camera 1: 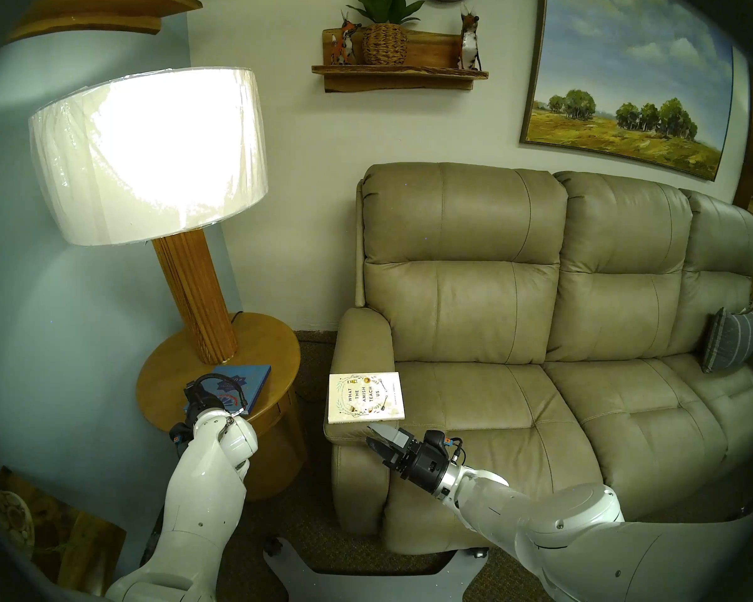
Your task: Move books from sofa to side table
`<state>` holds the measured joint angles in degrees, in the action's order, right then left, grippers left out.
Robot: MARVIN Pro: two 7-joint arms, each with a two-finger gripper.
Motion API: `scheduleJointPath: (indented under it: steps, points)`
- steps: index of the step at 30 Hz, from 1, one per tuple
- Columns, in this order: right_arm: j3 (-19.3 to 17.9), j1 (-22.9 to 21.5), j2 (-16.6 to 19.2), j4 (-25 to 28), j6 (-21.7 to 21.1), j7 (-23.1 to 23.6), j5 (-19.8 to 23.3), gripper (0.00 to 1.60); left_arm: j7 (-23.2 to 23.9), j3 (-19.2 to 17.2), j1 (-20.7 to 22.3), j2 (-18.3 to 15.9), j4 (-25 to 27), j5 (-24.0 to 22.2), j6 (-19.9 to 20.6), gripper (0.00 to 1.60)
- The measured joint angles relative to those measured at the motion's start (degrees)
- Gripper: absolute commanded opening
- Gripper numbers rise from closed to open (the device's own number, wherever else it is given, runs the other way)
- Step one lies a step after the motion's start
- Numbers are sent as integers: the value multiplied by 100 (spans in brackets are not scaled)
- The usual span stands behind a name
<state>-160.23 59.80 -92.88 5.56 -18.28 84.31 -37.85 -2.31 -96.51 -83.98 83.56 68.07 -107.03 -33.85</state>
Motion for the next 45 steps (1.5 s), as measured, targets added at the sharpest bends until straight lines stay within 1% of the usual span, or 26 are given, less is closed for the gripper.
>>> scheduleJointPath:
  steps: [6, 8, 15, 17, 20, 24, 31, 38, 41, 45]
  points:
    - [0, 6, 6, 0, -4, 1, 16, 160, -27, -50, -220, 106, 389, -22, -84, 160]
    - [0, 9, 7, 0, -4, 1, 24, 160, -121, -67, -351, 157, 597, -31, -136, 160]
    - [0, 21, 8, 1, 11, 1, 41, 160, -677, -118, -617, 241, 1081, -141, -240, 160]
    - [2, 27, 8, 2, 13, 1, 54, 160, -961, -109, -711, 255, 1233, -191, -272, 160]
    - [15, 38, 8, 2, 15, 1, 73, 160, -1367, -109, -761, 241, 1269, -263, -286, 160]
    - [41, 48, 8, 2, 21, 2, 81, 160, -1730, -121, -699, 170, 1193, -339, -259, 160]
    - [64, 58, 8, 2, 38, 2, 83, 160, -2066, -167, -411, 16, 1039, -396, -185, 160]
    - [77, 67, 9, 2, 51, 2, 87, 160, -2339, -244, 13, -205, 526, -522, -79, 160]
    - [78, 71, 10, 2, 53, 2, 93, 160, -2402, -264, 101, -221, 487, -554, -67, 160]
    - [80, 75, 12, 2, 54, 2, 103, 160, -2453, -237, 109, -171, 723, -569, -99, 160]
